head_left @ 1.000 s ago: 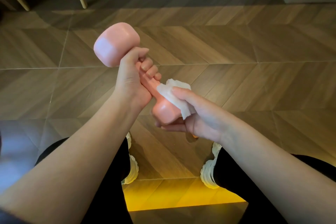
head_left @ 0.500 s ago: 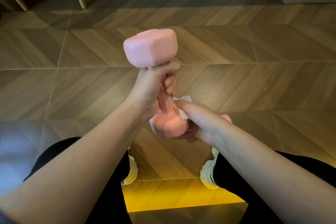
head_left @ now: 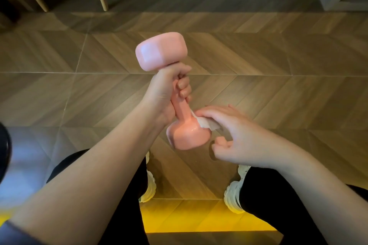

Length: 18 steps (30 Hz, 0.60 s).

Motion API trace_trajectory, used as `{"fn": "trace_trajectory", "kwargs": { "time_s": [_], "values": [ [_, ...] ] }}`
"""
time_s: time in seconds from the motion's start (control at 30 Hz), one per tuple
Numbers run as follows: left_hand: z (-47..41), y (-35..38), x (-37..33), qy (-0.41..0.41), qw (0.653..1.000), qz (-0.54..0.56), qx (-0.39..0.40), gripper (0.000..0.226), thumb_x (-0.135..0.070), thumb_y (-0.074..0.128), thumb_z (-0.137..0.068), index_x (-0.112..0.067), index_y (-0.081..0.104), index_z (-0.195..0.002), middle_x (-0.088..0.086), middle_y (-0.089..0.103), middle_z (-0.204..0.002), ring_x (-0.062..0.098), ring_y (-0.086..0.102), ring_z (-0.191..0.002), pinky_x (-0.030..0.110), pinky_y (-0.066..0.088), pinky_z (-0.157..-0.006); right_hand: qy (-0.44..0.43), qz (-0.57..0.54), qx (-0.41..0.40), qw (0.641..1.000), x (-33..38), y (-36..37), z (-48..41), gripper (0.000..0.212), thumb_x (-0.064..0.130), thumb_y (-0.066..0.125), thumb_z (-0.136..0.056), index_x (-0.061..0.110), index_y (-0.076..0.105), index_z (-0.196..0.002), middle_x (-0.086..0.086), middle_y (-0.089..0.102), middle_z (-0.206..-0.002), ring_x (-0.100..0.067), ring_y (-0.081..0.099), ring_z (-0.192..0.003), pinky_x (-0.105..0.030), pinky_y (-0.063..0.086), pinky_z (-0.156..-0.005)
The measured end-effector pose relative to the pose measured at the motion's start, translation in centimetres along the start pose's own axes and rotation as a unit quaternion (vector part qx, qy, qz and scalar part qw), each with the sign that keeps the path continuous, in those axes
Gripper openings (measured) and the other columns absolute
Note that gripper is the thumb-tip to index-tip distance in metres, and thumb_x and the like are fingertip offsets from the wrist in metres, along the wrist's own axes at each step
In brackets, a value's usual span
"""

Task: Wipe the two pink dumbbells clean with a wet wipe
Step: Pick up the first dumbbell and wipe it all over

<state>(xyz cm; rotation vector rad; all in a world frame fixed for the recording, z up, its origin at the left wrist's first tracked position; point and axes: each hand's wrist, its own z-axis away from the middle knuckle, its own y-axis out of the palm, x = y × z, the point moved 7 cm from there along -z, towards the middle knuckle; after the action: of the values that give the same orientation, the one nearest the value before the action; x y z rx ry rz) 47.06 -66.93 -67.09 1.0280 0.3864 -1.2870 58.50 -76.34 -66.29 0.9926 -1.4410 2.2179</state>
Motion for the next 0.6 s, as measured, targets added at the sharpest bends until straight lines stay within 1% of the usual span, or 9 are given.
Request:
{"fn": "trace_trajectory", "kwargs": {
  "time_s": [0.07,0.13,0.2,0.27,0.37,0.43,0.5,0.53,0.6],
  "values": [
    [0.0,0.0,0.4,-0.006,1.000,-0.004,-0.006,0.035,-0.012,0.055,-0.088,-0.021,0.039,-0.058,-0.005,0.030,-0.045,0.012,0.029,-0.039,0.023,0.030,-0.046,0.003,0.081,0.015,0.997,-0.2,1.1,-0.3,0.073,0.033,0.070,-0.077,0.033,0.037,-0.142,0.018,0.033,-0.151,-0.001,0.014,-0.147,-0.047,0.005,-0.124],
    [0.0,0.0,0.8,-0.009,1.000,-0.006,-0.005,0.035,-0.011,0.056,-0.087,-0.021,0.041,-0.057,-0.005,0.030,-0.045,0.012,0.029,-0.040,0.023,0.030,-0.046,-0.012,0.113,-0.018,0.993,0.4,1.5,-1.2,0.069,0.024,0.077,-0.074,0.023,0.048,-0.137,0.007,0.035,-0.154,-0.013,0.015,-0.150,-0.046,0.008,-0.123],
    [0.1,0.4,0.9,-0.011,1.000,-0.009,0.002,0.035,-0.011,0.056,-0.087,-0.021,0.041,-0.057,-0.005,0.030,-0.045,0.012,0.029,-0.040,0.022,0.030,-0.045,-0.035,0.130,-0.074,0.988,0.8,1.2,-1.5,0.057,0.014,0.079,-0.069,0.014,0.060,-0.123,-0.003,0.053,-0.139,-0.024,0.038,-0.140,-0.045,0.020,-0.119],
    [0.0,0.7,0.5,-0.007,1.000,-0.008,0.003,0.035,-0.012,0.055,-0.088,-0.022,0.039,-0.059,-0.006,0.030,-0.045,0.011,0.028,-0.039,0.023,0.030,-0.045,-0.050,0.126,-0.147,0.980,1.0,0.4,-1.0,0.043,0.010,0.078,-0.066,0.011,0.066,-0.107,-0.003,0.064,-0.111,-0.026,0.057,-0.114,-0.034,0.025,-0.112],
    [0.0,0.5,-0.1,-0.007,1.000,0.010,0.002,0.035,-0.013,0.052,-0.090,-0.022,0.036,-0.061,-0.007,0.028,-0.046,0.011,0.028,-0.039,0.022,0.030,-0.045,-0.083,0.098,-0.229,0.965,1.4,-0.7,-0.1,0.035,0.010,0.071,-0.063,0.009,0.068,-0.098,-0.001,0.063,-0.095,-0.019,0.056,-0.096,-0.025,0.033,-0.092],
    [0.1,0.3,-0.1,-0.013,1.000,0.017,0.004,0.035,-0.014,0.051,-0.091,-0.022,0.035,-0.061,-0.007,0.028,-0.046,0.011,0.027,-0.039,0.022,0.030,-0.044,-0.095,0.077,-0.190,0.974,1.4,-0.3,-0.7,0.040,0.010,0.076,-0.066,0.009,0.067,-0.105,-0.002,0.064,-0.103,-0.019,0.056,-0.102,-0.029,0.038,-0.091],
    [0.4,0.2,0.3,-0.016,1.000,0.009,0.012,0.036,-0.013,0.051,-0.091,-0.022,0.036,-0.060,-0.006,0.029,-0.046,0.012,0.027,-0.040,0.022,0.030,-0.045,-0.088,0.050,-0.099,0.990,1.3,0.7,-1.4,0.045,0.012,0.080,-0.070,0.008,0.065,-0.112,-0.001,0.063,-0.108,-0.020,0.057,-0.106,-0.034,0.043,-0.092],
    [0.5,0.3,0.4,-0.017,1.000,0.001,0.018,0.037,-0.012,0.051,-0.091,-0.022,0.036,-0.059,-0.006,0.029,-0.046,0.012,0.027,-0.041,0.023,0.030,-0.045,-0.083,0.037,-0.066,0.994,1.3,1.1,-1.7,0.045,0.013,0.080,-0.070,0.007,0.063,-0.111,0.003,0.060,-0.105,-0.019,0.056,-0.103,-0.033,0.043,-0.089],
    [0.8,0.4,0.6,-0.018,0.999,-0.010,0.032,0.039,-0.012,0.051,-0.091,-0.022,0.037,-0.057,-0.006,0.029,-0.047,0.012,0.027,-0.041,0.023,0.030,-0.045,-0.081,0.018,-0.065,0.994,1.5,1.1,-1.7,0.040,0.014,0.080,-0.069,0.007,0.063,-0.105,0.009,0.053,-0.094,-0.016,0.055,-0.092,-0.028,0.040,-0.079]
  ]
}}
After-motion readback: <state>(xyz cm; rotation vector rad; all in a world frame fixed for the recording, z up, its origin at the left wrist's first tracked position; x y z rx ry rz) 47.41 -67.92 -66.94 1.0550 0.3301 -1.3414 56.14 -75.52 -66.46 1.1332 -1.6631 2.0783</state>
